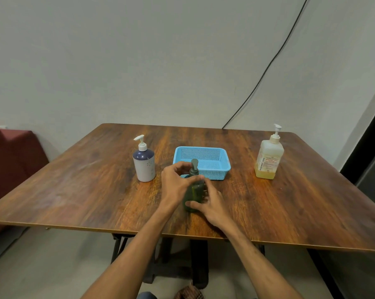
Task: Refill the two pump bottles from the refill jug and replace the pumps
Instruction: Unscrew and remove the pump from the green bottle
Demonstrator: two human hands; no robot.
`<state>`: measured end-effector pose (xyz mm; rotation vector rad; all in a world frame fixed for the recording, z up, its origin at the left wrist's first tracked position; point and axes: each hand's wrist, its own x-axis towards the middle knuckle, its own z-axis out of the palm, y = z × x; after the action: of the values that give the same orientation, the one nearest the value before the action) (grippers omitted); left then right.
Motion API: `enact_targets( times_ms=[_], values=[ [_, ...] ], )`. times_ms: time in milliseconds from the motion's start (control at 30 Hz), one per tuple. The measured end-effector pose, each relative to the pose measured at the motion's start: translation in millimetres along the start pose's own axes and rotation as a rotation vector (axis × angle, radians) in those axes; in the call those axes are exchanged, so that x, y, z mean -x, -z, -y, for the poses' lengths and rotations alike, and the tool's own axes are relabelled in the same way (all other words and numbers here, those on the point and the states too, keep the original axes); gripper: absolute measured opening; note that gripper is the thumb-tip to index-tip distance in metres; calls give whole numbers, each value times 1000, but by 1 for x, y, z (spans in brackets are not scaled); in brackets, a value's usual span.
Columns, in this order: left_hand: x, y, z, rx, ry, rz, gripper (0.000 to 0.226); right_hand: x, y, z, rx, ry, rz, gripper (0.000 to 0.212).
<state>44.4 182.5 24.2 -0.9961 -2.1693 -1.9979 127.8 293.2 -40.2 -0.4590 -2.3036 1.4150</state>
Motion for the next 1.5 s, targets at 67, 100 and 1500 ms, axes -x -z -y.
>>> enact_targets(
  times_ms=[67,100,1500],
  values=[
    [1,-4,-2,-22,-9,-41,37,0,0,1,-1,-5,-6,84],
    [1,-5,-2,-27,1,-28,42,0,0,1,4,-2,-7,83],
    [-17,23,-51,221,-49,-146,40,-3,0,-3,-34,58,-12,80]
  ],
)
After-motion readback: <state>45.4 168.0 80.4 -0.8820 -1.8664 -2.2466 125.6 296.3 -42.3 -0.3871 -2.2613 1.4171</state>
